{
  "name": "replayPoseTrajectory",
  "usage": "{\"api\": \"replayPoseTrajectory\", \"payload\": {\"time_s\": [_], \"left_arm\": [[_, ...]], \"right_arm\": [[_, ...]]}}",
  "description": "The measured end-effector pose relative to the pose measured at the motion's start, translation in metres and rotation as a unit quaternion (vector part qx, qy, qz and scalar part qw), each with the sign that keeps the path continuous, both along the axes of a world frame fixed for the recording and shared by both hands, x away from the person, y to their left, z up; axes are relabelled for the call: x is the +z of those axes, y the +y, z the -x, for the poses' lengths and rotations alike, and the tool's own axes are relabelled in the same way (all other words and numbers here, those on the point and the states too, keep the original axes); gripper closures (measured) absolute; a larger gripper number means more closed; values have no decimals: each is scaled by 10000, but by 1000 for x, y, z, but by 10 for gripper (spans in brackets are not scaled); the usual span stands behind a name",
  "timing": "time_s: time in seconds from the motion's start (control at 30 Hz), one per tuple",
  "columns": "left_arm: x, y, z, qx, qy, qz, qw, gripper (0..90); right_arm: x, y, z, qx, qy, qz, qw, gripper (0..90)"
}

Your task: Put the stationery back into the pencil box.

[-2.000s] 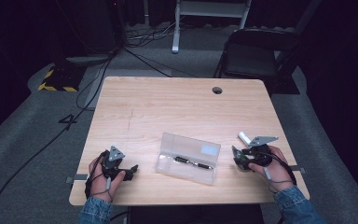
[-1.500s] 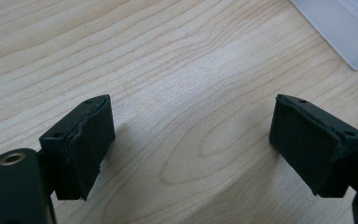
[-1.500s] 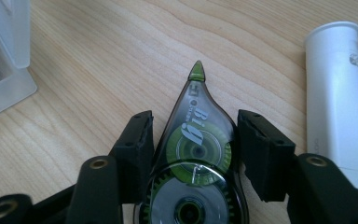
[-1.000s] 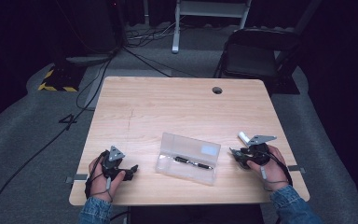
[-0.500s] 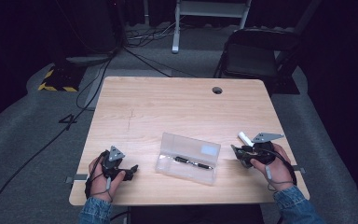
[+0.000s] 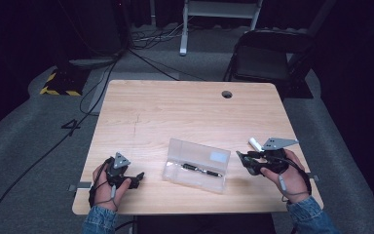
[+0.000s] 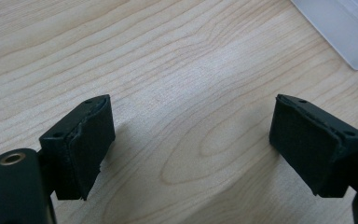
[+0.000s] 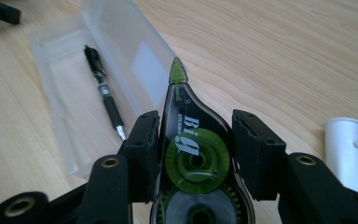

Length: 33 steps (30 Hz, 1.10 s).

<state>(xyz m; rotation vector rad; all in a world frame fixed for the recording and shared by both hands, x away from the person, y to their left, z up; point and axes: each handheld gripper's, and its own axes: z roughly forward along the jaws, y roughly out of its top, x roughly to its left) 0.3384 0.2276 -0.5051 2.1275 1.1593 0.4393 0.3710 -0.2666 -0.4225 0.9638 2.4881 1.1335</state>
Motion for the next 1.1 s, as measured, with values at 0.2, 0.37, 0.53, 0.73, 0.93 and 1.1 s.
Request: {"api": "replayPoseTrajectory", "payload": {"time_s": [0.2,0.37,0.53,0.73,0.93,1.1], "left_arm": [[0,0,0,-4,2,-5,10000,145],[0,0,0,0,0,0,10000,145],[0,0,0,-2,2,0,10000,145],[0,0,0,0,0,0,10000,145],[0,0,0,-2,3,0,10000,145],[0,0,0,-1,4,2,10000,145]], "right_arm": [[7,14,7,305,-36,5,9995,536],[10,23,10,505,-41,18,9987,537],[11,34,12,682,-35,49,9977,537],[9,50,15,959,-18,112,9953,537],[7,66,15,1190,8,136,9928,537],[2,83,15,1437,79,190,9894,537]]}}
